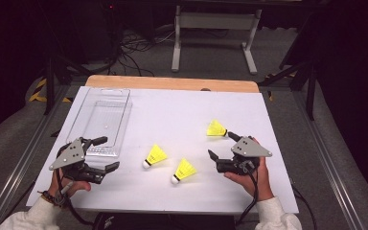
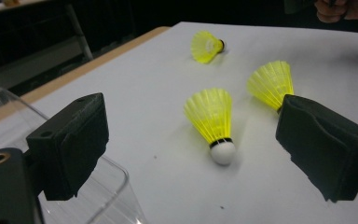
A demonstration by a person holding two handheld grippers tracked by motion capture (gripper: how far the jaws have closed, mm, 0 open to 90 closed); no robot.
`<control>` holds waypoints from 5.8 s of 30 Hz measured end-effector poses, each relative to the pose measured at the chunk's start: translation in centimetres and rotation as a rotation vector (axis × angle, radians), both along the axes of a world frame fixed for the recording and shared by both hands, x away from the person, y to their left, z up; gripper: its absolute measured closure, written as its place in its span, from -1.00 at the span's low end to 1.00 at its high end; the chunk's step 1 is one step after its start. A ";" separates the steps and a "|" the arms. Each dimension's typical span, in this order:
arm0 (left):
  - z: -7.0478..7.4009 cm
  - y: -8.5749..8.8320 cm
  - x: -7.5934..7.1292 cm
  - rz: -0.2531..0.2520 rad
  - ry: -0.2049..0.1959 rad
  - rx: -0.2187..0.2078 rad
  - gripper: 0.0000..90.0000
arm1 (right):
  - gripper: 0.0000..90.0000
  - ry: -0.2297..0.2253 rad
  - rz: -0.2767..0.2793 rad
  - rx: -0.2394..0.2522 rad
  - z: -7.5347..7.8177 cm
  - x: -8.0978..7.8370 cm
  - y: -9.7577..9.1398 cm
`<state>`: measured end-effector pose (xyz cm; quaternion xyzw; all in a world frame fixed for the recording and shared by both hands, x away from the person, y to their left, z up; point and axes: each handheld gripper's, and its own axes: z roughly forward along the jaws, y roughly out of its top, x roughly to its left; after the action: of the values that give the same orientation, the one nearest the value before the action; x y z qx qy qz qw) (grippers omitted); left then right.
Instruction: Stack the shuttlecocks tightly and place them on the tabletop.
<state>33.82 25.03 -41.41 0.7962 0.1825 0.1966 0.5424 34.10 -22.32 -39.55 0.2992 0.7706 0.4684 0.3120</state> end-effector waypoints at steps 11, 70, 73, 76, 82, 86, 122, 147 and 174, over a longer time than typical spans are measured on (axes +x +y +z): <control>-0.6 -0.1 -0.5 -0.009 0.020 0.027 -0.73 | -0.67 0.081 0.103 -0.081 -1.3 -1.4 1.9; -2.9 -12.8 8.2 -0.139 0.406 0.469 0.16 | -0.65 0.193 0.178 -0.145 -2.7 -1.7 2.7; -2.5 -12.8 8.2 -0.167 0.383 0.490 0.31 | -0.65 0.191 0.178 -0.146 -2.7 -1.6 2.7; -2.3 -12.9 8.2 -0.180 0.373 0.505 0.35 | -0.65 0.192 0.176 -0.148 -2.8 -1.6 2.7; -1.3 -12.6 8.4 -0.208 0.332 0.520 0.37 | -0.65 0.189 0.175 -0.145 -2.7 -1.6 2.7; -0.2 -11.9 8.7 -0.217 0.304 0.519 0.38 | -0.65 0.190 0.170 -0.149 -2.8 -1.6 2.7; 0.6 -11.5 16.3 -0.430 0.169 0.826 0.20 | -0.65 0.218 0.156 -0.167 -3.4 -1.2 2.6; 1.8 -11.2 15.5 -0.359 0.159 0.730 -0.17 | -0.66 0.202 0.159 -0.175 -3.2 -1.4 2.5; 4.0 -6.6 8.5 -0.142 -0.034 0.355 -0.68 | -0.66 0.199 0.168 -0.175 -3.2 -1.4 3.0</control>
<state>42.32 18.39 -37.41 0.8869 0.0790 0.2003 0.4088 32.68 -19.36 -42.77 0.2503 0.8579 0.3918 0.2185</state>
